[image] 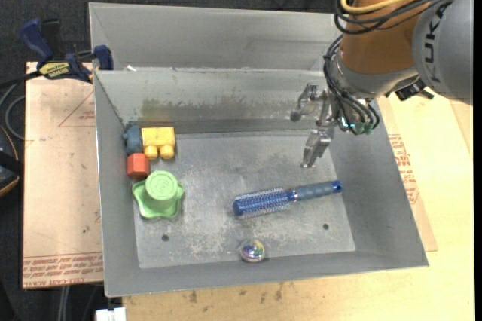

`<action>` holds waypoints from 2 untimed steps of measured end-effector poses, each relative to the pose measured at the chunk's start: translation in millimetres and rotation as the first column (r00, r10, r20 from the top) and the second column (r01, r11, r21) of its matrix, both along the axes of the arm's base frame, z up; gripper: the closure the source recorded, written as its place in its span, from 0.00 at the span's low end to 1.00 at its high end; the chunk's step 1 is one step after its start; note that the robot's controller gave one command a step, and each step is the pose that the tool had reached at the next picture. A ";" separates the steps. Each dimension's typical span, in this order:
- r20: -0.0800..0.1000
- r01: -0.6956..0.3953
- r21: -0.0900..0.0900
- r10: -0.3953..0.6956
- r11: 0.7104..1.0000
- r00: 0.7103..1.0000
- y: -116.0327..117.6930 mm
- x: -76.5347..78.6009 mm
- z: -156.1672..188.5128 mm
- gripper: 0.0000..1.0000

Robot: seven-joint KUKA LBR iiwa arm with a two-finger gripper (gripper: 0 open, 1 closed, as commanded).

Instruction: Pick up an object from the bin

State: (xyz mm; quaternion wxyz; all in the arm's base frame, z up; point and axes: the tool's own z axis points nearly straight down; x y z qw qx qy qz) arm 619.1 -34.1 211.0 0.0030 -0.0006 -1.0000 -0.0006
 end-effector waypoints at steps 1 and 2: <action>0.016 -0.142 0.000 0.142 0.990 0.990 -30.1 -34.1 -136.9 0.00; 0.022 -0.145 -0.003 0.145 0.989 0.989 -30.3 -32.3 -133.7 1.00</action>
Offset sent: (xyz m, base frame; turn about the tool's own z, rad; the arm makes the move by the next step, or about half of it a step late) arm -0.0381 -0.0308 -0.1410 -0.1469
